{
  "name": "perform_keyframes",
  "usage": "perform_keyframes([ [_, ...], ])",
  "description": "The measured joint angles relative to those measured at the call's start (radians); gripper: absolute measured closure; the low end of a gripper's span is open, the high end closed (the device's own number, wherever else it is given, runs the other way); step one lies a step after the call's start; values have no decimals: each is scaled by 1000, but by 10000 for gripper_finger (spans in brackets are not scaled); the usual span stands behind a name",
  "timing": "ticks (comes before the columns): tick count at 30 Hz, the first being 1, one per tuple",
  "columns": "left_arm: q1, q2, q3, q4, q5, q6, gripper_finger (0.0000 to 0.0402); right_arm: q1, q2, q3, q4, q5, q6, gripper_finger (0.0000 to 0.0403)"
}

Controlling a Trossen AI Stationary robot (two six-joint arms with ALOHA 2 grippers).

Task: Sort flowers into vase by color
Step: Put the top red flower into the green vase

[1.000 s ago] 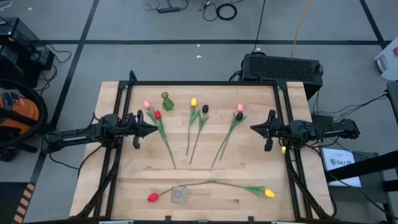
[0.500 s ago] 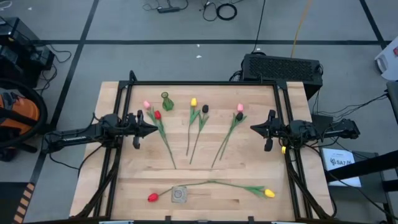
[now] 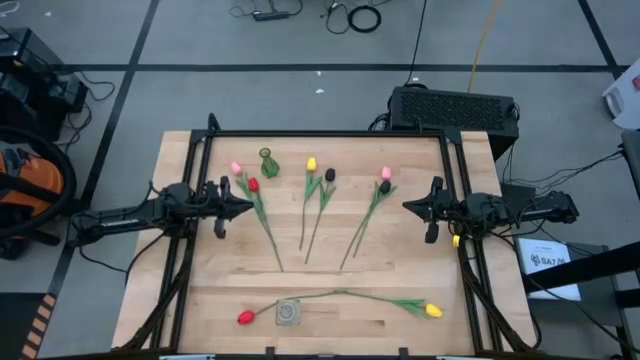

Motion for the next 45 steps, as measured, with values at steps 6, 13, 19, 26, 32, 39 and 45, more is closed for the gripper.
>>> perform_keyframes([
  [6,0,0,0,46,-9,-1,370,0,0,0,0,0,0,403],
  [13,0,0,2,86,-25,0,370,0,0,0,0,0,0,403],
  [19,-4,80,201,-84,-173,-41,383,0,0,0,0,0,0,403],
  [26,-36,361,557,-376,-437,-93,397,0,0,0,0,0,0,403],
  [32,-106,674,783,-559,-602,-312,398,0,0,0,0,0,0,403],
  [39,-240,1003,980,-788,-755,-749,399,0,0,0,0,0,0,403],
  [45,-275,1127,1050,-1016,-791,-1081,399,0,0,0,0,0,0,403],
])
